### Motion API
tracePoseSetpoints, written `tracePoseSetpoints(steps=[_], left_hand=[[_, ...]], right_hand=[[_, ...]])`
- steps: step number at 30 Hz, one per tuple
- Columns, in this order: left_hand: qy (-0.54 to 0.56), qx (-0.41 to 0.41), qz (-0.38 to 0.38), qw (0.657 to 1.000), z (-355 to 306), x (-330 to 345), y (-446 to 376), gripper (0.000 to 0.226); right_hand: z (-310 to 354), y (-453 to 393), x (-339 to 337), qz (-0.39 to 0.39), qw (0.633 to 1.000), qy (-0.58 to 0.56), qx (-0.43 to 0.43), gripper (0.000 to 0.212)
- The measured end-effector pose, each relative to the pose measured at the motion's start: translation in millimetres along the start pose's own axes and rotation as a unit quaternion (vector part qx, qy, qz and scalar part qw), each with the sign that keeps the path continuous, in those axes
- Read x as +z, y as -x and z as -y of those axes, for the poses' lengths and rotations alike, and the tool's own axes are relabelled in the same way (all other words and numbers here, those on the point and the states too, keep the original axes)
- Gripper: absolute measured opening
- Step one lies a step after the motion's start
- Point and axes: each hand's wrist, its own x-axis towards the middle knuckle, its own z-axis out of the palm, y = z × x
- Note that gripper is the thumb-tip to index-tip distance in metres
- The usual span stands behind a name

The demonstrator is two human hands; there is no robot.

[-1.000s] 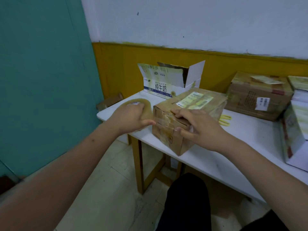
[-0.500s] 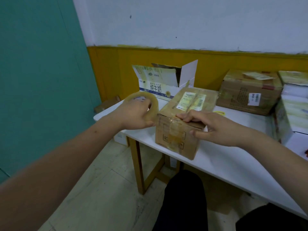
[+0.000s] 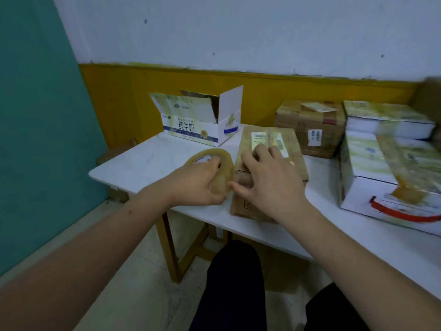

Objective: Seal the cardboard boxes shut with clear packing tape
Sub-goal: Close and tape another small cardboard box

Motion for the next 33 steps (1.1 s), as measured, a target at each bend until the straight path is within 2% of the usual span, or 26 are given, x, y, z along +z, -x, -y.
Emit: tracePoseSetpoints(steps=[2,5,10,13,17,19,23,26,28,31,33], left_hand=[[0.019,-0.001,0.008,1.000,3,1,3,0.066],[0.034,-0.013,-0.028,0.999,-2,8,8,0.057],[0.044,-0.096,-0.084,0.991,-6,23,6,0.056],[0.038,-0.113,-0.124,0.985,-12,27,16,0.054],[-0.059,-0.142,-0.197,0.968,-24,32,34,0.056],[-0.093,-0.176,-0.198,0.960,-26,31,32,0.058],[-0.083,-0.226,-0.204,0.949,-27,30,15,0.065],[-0.029,-0.270,-0.232,0.934,-28,40,-1,0.070],[0.017,-0.291,-0.256,0.922,-26,48,-11,0.072],[0.043,-0.285,-0.297,0.910,-22,52,-22,0.068],[0.043,-0.277,-0.314,0.907,-20,53,-27,0.067]], right_hand=[[-1,-1,5,-0.053,0.998,-0.011,-0.026,0.048],[1,0,10,-0.086,0.994,-0.031,-0.067,0.036],[5,4,11,-0.123,0.986,-0.027,-0.112,0.035],[0,8,11,-0.153,0.976,-0.056,-0.145,0.033],[-14,-2,20,-0.122,0.963,-0.118,-0.210,0.031],[-17,-14,27,-0.081,0.963,-0.152,-0.208,0.034],[-24,-31,47,-0.044,0.964,-0.198,-0.174,0.039],[-36,-40,60,-0.007,0.955,-0.261,-0.142,0.045],[-52,-46,67,-0.015,0.940,-0.323,-0.108,0.043],[-91,-57,86,-0.107,0.935,-0.335,0.041,0.031],[-131,-65,112,-0.081,0.947,-0.256,0.173,0.024]])
